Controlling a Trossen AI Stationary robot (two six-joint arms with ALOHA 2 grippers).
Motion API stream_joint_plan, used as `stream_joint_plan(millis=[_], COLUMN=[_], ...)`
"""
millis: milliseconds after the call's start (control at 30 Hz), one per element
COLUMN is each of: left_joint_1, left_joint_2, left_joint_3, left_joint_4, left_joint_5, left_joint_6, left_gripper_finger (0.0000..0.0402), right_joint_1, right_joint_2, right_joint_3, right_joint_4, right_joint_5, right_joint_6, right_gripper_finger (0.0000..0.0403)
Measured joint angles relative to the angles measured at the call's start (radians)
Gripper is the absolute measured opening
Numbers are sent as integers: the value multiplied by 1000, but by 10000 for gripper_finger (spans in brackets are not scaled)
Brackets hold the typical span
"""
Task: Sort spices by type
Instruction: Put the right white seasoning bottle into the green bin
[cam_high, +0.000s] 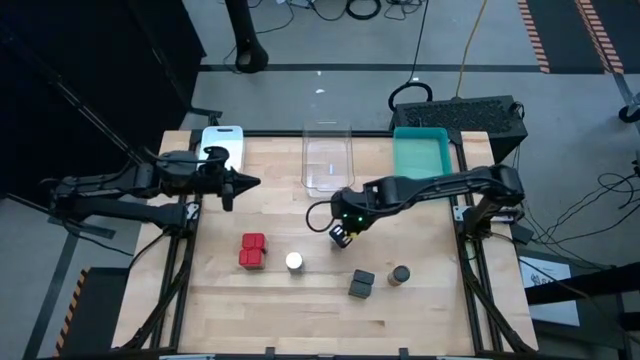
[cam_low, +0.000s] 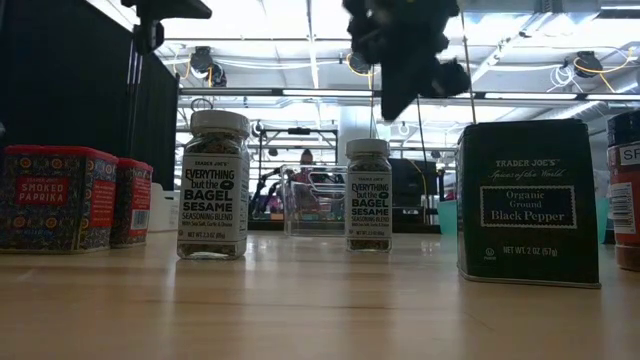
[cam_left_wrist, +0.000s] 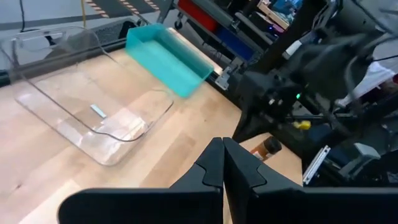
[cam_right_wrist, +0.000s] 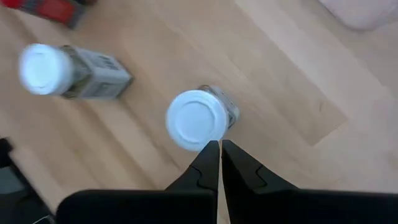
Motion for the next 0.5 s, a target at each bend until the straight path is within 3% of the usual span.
stream_joint_plan(millis=[200,500], left_joint_1=[0,0], left_joint_2=[-17,-12], left_joint_3=[1,1], left_joint_4=[2,2], left_joint_5=[-5,-8], left_joint_6=[1,27], left_gripper_finger=[4,4], right_joint_1=[-15,-29], right_joint_2=[24,28], right_joint_3=[0,0], right_joint_4=[26,40], right_joint_5=[-80,-68], right_joint_6=[122,217], right_gripper_finger=[60,241])
